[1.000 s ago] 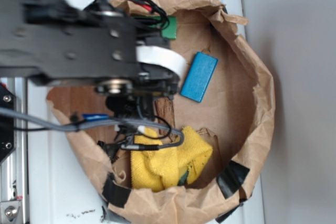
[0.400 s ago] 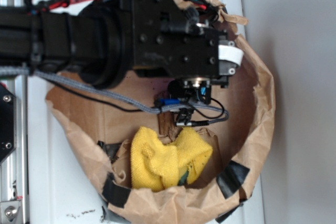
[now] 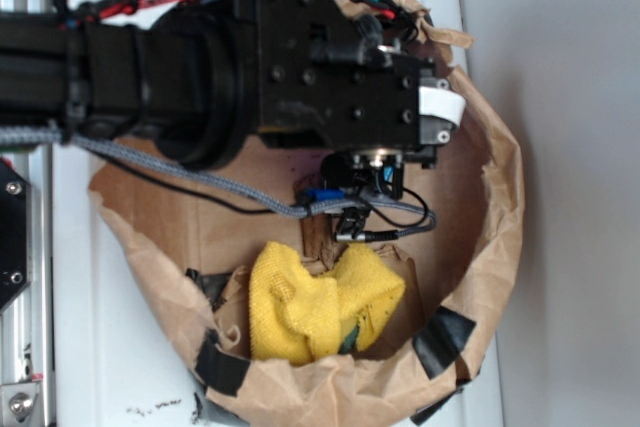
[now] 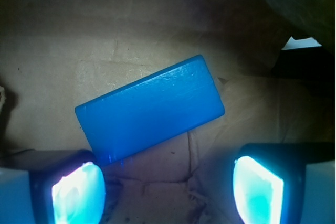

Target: Grab the green block.

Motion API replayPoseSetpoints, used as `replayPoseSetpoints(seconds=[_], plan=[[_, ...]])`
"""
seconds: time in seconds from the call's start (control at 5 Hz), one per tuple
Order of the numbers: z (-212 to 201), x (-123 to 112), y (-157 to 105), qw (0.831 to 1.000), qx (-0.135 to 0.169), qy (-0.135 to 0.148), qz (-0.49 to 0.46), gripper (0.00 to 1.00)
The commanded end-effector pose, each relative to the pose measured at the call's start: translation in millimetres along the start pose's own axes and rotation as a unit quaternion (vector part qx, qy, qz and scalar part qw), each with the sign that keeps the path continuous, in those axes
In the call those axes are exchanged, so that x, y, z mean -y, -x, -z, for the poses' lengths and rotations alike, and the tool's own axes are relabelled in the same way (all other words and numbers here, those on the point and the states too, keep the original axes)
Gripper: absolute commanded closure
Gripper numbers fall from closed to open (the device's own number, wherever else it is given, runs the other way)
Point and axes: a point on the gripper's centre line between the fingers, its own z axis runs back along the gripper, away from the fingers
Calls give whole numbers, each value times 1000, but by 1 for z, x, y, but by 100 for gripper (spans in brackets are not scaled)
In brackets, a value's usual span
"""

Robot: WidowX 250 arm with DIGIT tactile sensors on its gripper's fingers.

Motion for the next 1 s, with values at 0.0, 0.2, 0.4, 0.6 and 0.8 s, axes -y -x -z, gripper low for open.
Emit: replayPoseSetpoints(seconds=[0.0, 0.2, 0.4, 0.6, 0.8], plan=[[-18, -24, 3, 1000, -10, 18, 9, 0], [-20, -31, 14, 999, -12, 23, 20, 0], [-13, -36, 14, 1000, -5, 16, 23, 0], [3, -38, 5, 1000, 4, -1, 18, 0], [23, -41, -6, 1000, 13, -26, 9, 0]])
